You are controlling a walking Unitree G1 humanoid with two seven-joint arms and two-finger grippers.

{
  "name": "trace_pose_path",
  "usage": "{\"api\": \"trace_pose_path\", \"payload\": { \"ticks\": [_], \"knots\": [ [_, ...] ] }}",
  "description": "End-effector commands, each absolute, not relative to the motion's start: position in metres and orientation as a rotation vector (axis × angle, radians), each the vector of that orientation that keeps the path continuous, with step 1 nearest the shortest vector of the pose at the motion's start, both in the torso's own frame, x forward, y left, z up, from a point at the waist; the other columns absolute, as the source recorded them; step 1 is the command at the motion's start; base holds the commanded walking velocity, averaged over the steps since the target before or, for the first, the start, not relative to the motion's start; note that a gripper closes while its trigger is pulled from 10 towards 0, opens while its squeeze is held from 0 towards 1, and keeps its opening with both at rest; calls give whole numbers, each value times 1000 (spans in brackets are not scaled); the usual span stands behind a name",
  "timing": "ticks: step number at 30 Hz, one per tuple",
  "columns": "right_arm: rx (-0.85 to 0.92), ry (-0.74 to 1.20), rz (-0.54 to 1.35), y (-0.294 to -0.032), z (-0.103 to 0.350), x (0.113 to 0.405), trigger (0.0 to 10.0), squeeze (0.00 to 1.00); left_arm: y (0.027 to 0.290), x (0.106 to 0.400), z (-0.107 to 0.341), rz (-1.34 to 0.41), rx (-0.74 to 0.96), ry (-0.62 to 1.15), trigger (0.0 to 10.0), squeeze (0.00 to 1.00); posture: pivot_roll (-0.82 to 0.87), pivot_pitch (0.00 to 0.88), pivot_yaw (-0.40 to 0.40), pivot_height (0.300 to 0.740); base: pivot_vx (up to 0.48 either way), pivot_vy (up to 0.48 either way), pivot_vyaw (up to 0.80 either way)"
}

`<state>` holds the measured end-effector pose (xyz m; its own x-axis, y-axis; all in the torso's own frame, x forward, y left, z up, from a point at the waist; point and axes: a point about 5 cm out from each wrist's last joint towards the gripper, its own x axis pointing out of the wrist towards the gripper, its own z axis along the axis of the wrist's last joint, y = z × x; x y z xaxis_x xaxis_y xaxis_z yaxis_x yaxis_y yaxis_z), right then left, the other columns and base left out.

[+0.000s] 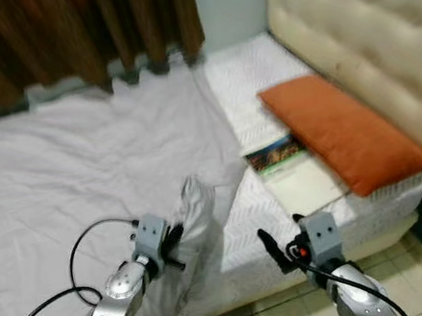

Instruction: Clean up the room

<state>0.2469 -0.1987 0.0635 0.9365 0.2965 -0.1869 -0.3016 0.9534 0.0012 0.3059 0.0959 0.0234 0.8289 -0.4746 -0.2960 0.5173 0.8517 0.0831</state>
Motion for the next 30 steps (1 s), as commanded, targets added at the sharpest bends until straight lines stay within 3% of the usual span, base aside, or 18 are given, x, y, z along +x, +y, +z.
{"api": "trace_pose_path", "payload": {
  "ticks": [1,14,21,27,30],
  "knots": [
    [-48,192,305,-202,62,248,10000,0,77,299,22,-641,211,246,10000,0,-206,83,66,740,0,-480,0],
    [-46,178,314,-195,58,252,10000,0,71,287,10,-642,264,280,10000,0,-207,74,84,740,0,-37,0],
    [-47,181,317,-194,55,251,10000,0,68,283,6,-649,323,291,10000,0,-211,74,83,740,-382,-105,0],
    [-52,187,325,-194,53,250,10000,0,53,275,2,-717,353,292,10000,0,-208,76,78,740,-260,-171,0],
    [-59,191,337,-192,52,251,10000,0,37,266,-9,-776,434,408,10000,0,-203,78,77,740,0,0,0]
  ]
}}
